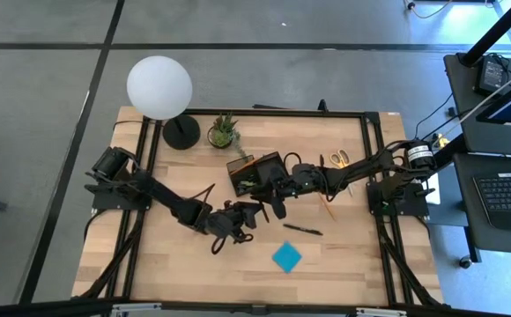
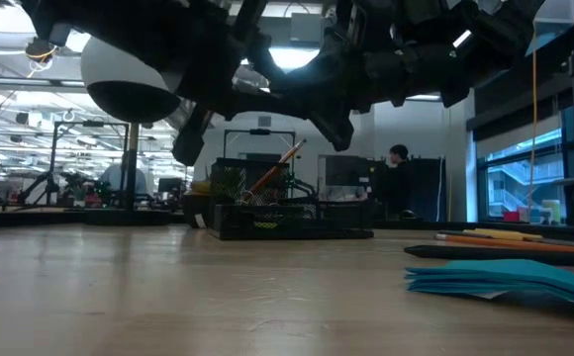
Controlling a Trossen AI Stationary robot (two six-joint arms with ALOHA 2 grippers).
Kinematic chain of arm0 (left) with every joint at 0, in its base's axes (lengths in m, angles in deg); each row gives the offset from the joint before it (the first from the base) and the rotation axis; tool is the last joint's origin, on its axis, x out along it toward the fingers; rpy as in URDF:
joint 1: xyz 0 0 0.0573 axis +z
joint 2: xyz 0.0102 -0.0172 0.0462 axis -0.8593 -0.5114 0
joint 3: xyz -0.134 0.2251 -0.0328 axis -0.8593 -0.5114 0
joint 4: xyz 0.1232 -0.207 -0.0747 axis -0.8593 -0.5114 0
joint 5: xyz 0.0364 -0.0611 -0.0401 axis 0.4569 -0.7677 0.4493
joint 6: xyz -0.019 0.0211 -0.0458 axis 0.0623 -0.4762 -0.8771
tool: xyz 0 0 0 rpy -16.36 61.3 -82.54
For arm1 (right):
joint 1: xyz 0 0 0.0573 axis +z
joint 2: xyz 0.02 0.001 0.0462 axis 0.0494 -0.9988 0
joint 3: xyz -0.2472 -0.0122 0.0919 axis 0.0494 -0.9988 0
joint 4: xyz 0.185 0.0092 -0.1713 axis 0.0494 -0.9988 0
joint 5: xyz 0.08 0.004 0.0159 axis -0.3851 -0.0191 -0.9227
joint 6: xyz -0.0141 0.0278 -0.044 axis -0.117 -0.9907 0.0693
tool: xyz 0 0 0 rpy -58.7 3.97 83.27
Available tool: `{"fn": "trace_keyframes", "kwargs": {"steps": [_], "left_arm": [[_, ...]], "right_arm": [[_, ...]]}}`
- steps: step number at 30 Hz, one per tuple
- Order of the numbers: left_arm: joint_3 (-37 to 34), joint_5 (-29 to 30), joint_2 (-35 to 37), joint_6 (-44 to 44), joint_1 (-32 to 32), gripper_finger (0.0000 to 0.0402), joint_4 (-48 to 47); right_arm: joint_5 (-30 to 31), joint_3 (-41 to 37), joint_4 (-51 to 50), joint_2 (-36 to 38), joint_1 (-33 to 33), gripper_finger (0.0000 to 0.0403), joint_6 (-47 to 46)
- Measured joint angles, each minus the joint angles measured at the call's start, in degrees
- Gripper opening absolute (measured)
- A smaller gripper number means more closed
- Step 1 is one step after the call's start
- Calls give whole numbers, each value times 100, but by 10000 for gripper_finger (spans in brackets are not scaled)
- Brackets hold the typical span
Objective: Pick and place office supplies into organizer
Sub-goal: Put the top left black pen into the desk organizer
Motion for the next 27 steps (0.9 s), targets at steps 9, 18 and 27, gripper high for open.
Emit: {"fn": "trace_keyframes", "kwargs": {"steps": [9,18,27], "left_arm": [[-2,34,0,-675,-6,53,-88],[-2,295,0,-3302,-129,103,-106],[-2,2161,0,-6123,-561,110,-218]], "right_arm": [[7,-9,-48,-2,-4,38,341],[40,-9,1,-2,-40,38,505],[50,-7,295,179,-511,38,741]]}}
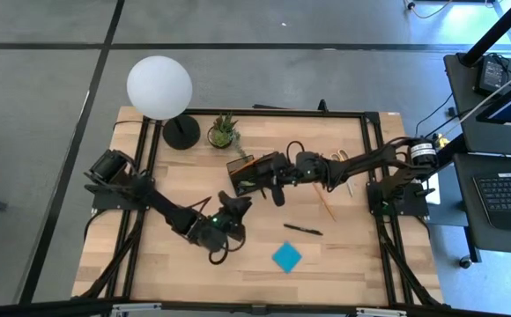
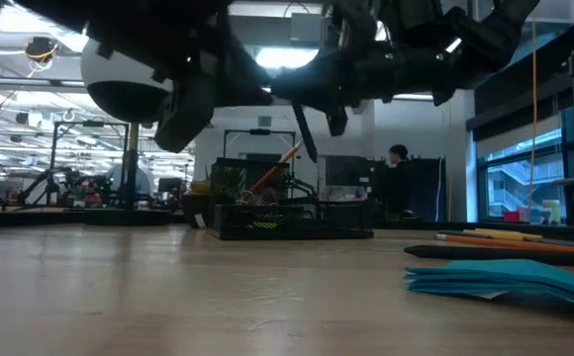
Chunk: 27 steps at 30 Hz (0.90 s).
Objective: Pick and place office supplies into organizer
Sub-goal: Put the top left black pen into the desk organizer
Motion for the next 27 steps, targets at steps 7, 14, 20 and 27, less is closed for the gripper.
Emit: {"fn": "trace_keyframes", "kwargs": {"steps": [7,14,20,27], "left_arm": [[-1,-1153,493,-3813,283,86,-2887],[-8,-2359,945,-5884,830,63,-4695],[-631,-2390,1299,-6072,842,52,-4239],[-1739,-3111,2561,-6508,871,42,-3346]], "right_arm": [[22,7,927,83,-309,39,523],[458,39,1456,51,-459,39,1453],[461,539,1417,-340,-511,40,1834],[387,942,1329,-950,-704,40,1877]]}}
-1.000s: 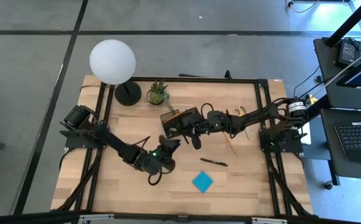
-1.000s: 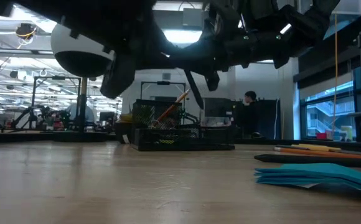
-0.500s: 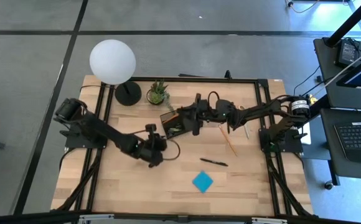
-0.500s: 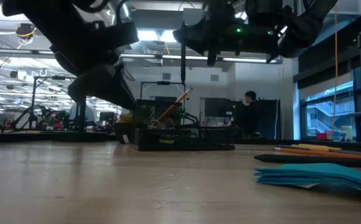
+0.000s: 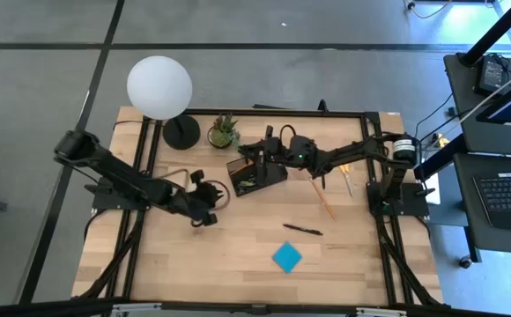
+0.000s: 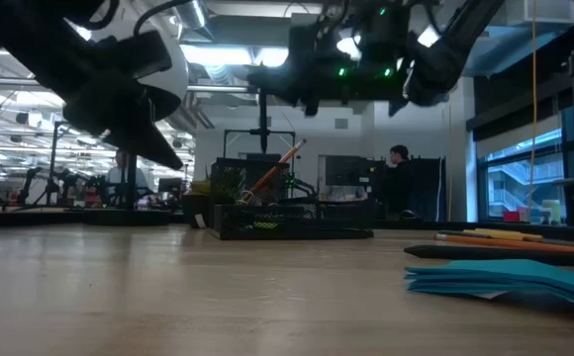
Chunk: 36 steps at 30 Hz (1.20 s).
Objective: Pick and place office supplies into organizer
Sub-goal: Put the top left black pen into the desk organizer
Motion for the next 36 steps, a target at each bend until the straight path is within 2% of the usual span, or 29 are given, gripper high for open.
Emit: {"fn": "trace_keyframes", "kwargs": {"steps": [4,9,25,36], "left_arm": [[-592,-542,673,35,186,38,881],[-1073,-601,1077,301,319,36,1705],[-1179,-595,1043,319,483,33,1753],[-1179,-591,1041,319,480,32,1740]], "right_arm": [[-89,84,-12,-360,-135,40,-75],[-201,342,47,-754,-213,41,-75],[-591,542,16,-1269,-204,41,96],[-622,542,-579,-1280,-193,41,580]]}}
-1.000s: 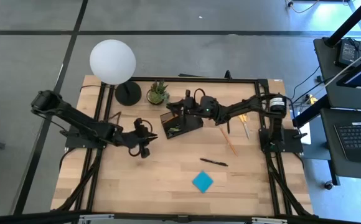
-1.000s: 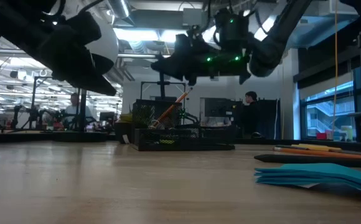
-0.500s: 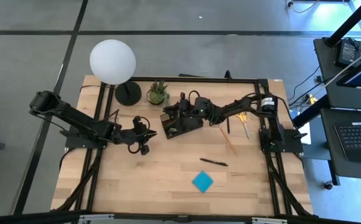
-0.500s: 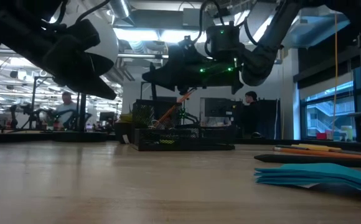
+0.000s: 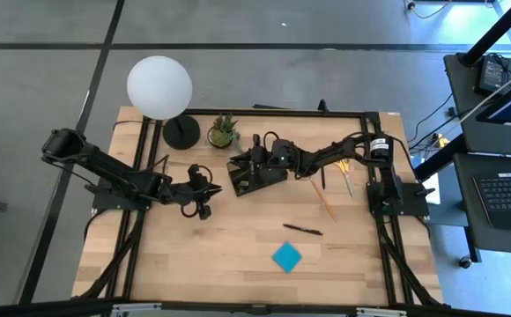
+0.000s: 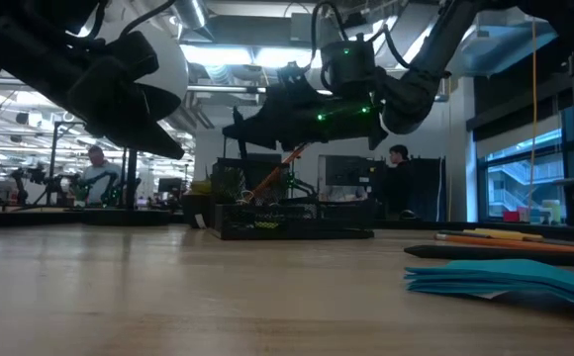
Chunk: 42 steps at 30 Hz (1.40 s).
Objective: Pick and place office supplies into organizer
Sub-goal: Put the top left black pen into the desk organizer
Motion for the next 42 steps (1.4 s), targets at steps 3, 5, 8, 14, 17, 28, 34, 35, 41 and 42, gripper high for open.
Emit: {"fn": "trace_keyframes", "kwargs": {"steps": [3,5,8,14,17,28,34,35,41,42], "left_arm": [[0,0,0,0,0,31,0],[0,0,0,0,0,31,2],[0,3,0,0,0,31,2],[0,79,0,0,-2,31,2],[0,136,0,0,-2,31,2],[0,138,0,0,-2,31,-26],[-2,138,-1,0,-2,31,-83],[-2,138,-2,0,-2,31,-83],[-2,138,0,0,-2,31,-83],[-2,138,-2,0,-2,31,-83]], "right_arm": [[9,-2,-131,-9,-2,41,148],[18,-4,-216,-4,-2,41,187],[20,-2,-293,-2,-2,41,229],[42,-11,-303,-7,-4,41,357],[42,-23,-204,-13,-4,41,544],[49,-37,-360,-20,26,41,856],[46,-31,-339,-20,31,41,1042],[46,-31,-335,-20,31,41,1027],[49,-28,-334,-20,31,53,998],[47,-28,-334,-20,31,57,998]]}}
